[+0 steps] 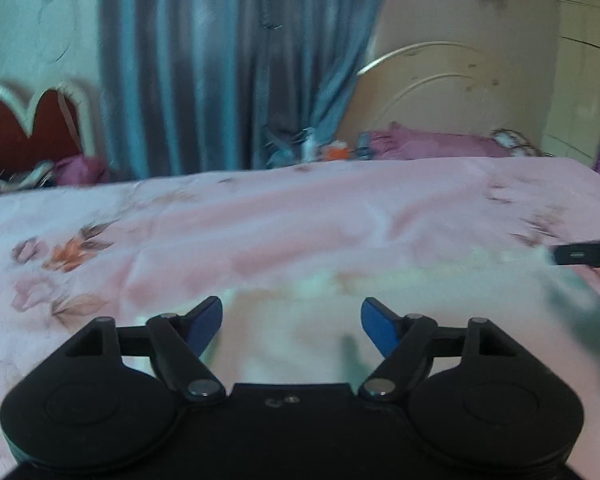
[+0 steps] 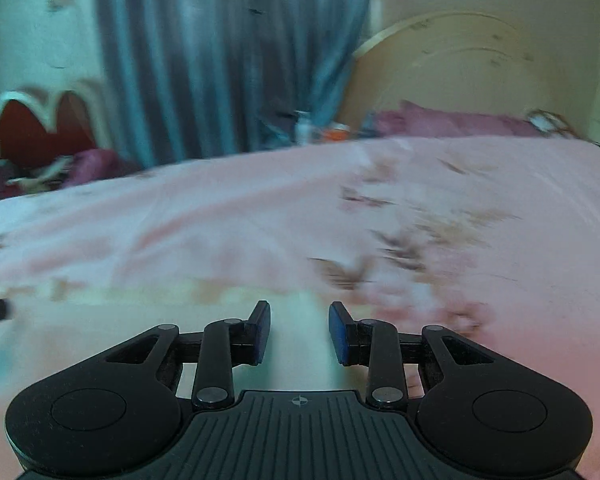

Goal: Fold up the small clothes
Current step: 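Smooth the folded sweater flat with both open grippers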

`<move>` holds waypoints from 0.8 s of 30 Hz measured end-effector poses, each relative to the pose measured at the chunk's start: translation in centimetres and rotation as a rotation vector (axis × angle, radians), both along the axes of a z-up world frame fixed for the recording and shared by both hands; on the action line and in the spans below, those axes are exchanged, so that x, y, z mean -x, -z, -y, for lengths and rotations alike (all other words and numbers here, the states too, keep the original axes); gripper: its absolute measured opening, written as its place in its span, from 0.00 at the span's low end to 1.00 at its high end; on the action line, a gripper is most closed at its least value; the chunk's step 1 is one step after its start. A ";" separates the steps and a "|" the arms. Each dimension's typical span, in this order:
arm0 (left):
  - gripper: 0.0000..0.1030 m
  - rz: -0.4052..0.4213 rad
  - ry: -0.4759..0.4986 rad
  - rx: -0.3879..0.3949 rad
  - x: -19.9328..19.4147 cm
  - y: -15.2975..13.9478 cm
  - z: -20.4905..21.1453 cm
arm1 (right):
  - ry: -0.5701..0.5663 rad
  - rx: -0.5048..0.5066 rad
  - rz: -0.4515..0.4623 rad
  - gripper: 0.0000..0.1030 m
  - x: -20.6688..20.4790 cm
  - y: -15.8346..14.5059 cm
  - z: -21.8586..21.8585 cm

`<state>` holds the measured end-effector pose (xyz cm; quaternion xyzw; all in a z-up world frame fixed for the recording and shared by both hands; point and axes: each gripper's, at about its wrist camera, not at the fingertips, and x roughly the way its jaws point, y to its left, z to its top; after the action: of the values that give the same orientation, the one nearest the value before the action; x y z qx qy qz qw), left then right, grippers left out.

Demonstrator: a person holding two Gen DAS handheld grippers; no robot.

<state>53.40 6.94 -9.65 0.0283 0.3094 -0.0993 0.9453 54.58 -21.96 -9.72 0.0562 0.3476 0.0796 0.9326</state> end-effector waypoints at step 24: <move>0.74 -0.084 0.003 -0.011 5.0 1.3 -0.8 | -0.046 0.037 -0.058 0.31 6.4 1.3 0.9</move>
<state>48.39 7.69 -10.96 0.0299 0.3493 -0.1003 0.9312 48.19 -22.91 -11.06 0.0331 0.3772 0.0927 0.9209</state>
